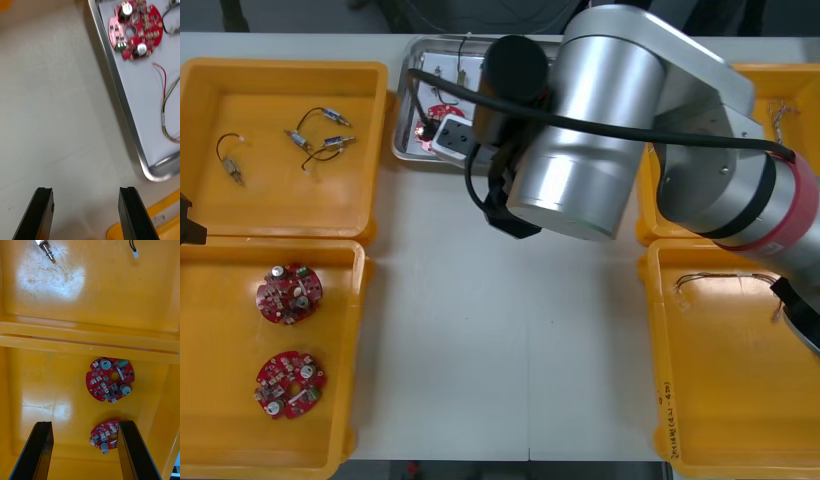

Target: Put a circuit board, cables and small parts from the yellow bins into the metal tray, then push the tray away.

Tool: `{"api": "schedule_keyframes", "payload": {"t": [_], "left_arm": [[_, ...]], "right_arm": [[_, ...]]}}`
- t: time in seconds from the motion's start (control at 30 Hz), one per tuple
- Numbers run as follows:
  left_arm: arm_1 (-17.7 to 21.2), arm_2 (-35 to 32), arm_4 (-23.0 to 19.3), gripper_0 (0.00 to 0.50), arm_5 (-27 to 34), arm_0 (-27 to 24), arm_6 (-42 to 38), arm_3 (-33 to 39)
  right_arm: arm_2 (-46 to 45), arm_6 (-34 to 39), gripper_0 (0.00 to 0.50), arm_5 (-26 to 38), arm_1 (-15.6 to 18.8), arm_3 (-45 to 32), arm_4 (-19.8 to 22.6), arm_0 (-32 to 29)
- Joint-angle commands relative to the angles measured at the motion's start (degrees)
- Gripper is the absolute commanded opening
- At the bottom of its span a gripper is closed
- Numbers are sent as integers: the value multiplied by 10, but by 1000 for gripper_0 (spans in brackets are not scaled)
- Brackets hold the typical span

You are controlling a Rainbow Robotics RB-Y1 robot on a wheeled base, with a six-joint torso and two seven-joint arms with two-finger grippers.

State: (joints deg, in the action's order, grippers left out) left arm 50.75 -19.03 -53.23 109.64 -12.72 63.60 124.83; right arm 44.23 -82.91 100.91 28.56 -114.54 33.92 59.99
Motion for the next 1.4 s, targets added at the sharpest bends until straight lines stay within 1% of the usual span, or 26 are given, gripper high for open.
{"api": "schedule_keyframes", "payload": {"t": [0.03, 0.07, 0.2, 0.23, 0.37, 0.43, 0.53, 0.63, 0.93, 1.03, 1.1, 1.23, 1.4], "left_arm": [[27, -18, -2, 500, 4, 10, 49, 16], [27, -18, -2, 500, 4, 10, 49, 16], [27, -18, -2, 500, 4, 10, 49, 16], [27, -18, -2, 500, 4, 10, 49, 16], [27, -18, -2, 500, 4, 10, 49, 16], [27, -18, -2, 500, 4, 10, 49, 16], [27, -18, -2, 500, 4, 10, 49, 16], [27, -18, -2, 500, 4, 10, 49, 16], [27, -18, -2, 500, 4, 10, 49, 16], [27, -18, -2, 500, 4, 10, 49, 16], [27, -18, -2, 500, 4, 10, 49, 16], [27, -18, -2, 500, 4, 10, 49, 16], [27, -18, -2, 500, 4, 10, 49, 16]], "right_arm": [[-107, 19, 500, 75, 12, -71, 3, -76], [-133, 32, 500, 91, 12, -87, 2, -98], [-221, 81, 500, 91, 12, -141, 1, -160], [-232, 87, 500, 91, 12, -147, 1, -167], [-319, 132, 500, 91, 12, -183, 15, -221], [-351, 150, 500, 91, 19, -189, 30, -244], [-417, 180, 500, 91, 38, -189, 75, -284], [-462, 198, 500, 91, 55, -187, 107, -312], [-557, 199, 500, 91, 112, -164, 178, -378], [-584, 201, 500, 91, 126, -162, 179, -402], [-599, 199, 500, 91, 130, -163, 165, -422], [-616, 188, 500, 91, 132, -165, 153, -451], [-628, 175, 500, 91, 132, -164, 137, -465]]}}
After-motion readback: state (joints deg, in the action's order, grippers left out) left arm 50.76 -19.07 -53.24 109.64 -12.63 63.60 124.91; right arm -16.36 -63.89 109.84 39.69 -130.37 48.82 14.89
